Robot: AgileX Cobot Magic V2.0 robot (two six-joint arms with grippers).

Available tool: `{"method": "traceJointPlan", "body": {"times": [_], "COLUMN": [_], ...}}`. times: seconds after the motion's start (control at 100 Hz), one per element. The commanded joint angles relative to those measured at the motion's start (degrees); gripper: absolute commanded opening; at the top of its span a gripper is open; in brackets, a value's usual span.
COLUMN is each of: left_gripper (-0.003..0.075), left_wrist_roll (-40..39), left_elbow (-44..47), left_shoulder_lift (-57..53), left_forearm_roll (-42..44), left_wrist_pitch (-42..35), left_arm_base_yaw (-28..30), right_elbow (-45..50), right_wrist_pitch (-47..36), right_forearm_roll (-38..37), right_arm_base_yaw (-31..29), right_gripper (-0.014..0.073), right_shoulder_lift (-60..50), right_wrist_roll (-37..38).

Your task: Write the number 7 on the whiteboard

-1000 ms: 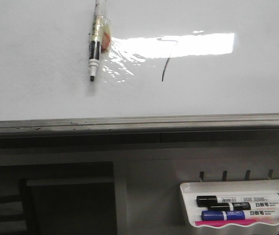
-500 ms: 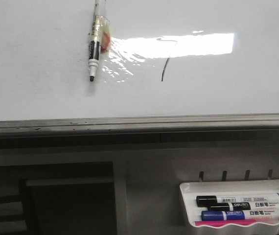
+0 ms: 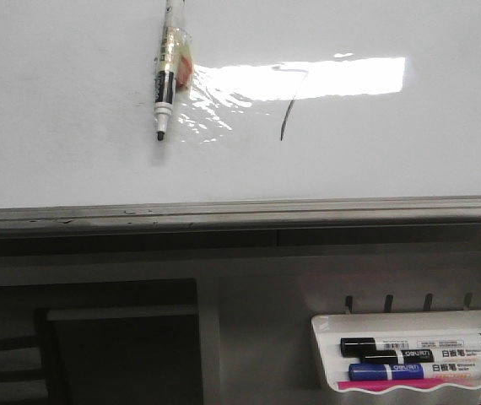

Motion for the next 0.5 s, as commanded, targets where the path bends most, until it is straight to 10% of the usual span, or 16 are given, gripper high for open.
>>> {"method": "traceJointPlan", "body": {"times": [0.0, 0.49], "left_gripper": [-0.002, -0.002], "left_wrist_roll": [-0.5, -0.5], "left_elbow": [2.0, 2.0], "left_shoulder_lift": [-1.7, -1.7], "left_forearm_roll": [-0.6, -0.6], "left_wrist_pitch": [-3.9, -3.9], "left_arm_base_yaw": [0.1, 0.1], "right_elbow": [1.7, 1.7], "right_wrist_pitch": [-3.9, -4.2], "right_forearm_roll": [0.4, 0.4], "right_arm_base_yaw": [-0.4, -0.4], "right_gripper": [-0.0064, -0.0064], "right_shoulder_lift": [-1.1, -1.1], "right_wrist_roll": [-1.2, -1.2]}}
